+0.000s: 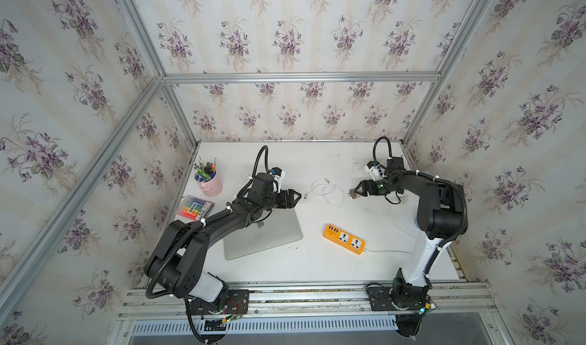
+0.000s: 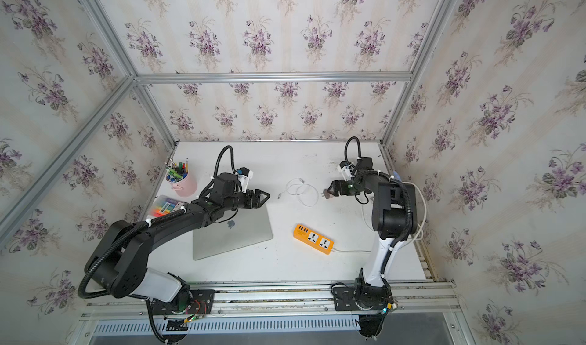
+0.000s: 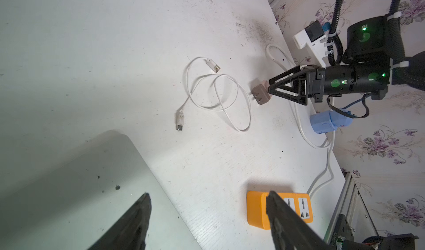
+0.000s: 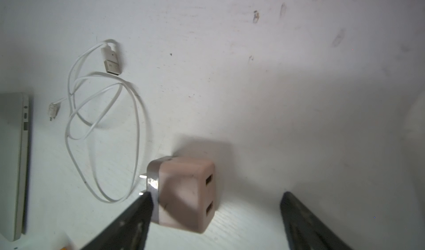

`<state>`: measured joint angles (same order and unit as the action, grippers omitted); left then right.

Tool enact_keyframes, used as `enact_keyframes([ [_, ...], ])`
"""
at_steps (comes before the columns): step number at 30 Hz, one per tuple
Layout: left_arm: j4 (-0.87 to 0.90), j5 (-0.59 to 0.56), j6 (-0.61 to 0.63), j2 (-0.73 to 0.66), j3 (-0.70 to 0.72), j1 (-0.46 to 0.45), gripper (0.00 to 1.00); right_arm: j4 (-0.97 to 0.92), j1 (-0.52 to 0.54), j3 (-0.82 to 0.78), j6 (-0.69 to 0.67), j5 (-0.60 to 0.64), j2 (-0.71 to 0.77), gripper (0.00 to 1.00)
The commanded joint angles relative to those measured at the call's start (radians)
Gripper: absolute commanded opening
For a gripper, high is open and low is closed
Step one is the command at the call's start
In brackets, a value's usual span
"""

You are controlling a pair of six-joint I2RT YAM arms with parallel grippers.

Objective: Unplug the laptop charger
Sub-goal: Place the plug at the center of the board, then reset both arms

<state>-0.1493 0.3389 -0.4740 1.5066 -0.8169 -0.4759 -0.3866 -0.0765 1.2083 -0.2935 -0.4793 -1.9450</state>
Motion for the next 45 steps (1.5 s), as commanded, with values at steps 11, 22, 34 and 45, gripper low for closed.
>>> enact_keyframes([
  [11,0.048,-0.046,0.069,-0.081,0.009,0.111,0.79,-0.057,0.023,0.006,0.033,0.11,0.337,1.0],
  [22,0.16,-0.569,0.312,-0.285,0.077,0.145,0.82,0.478,0.065,-0.462,0.229,-0.072,0.787,1.0],
  [34,-0.074,-0.933,0.41,-0.21,0.22,0.177,0.99,0.968,0.066,-0.934,0.366,0.271,0.98,1.0],
  [45,-0.483,-0.893,0.53,-0.098,0.354,0.216,0.99,1.152,0.064,-1.073,0.25,0.457,0.983,1.0],
])
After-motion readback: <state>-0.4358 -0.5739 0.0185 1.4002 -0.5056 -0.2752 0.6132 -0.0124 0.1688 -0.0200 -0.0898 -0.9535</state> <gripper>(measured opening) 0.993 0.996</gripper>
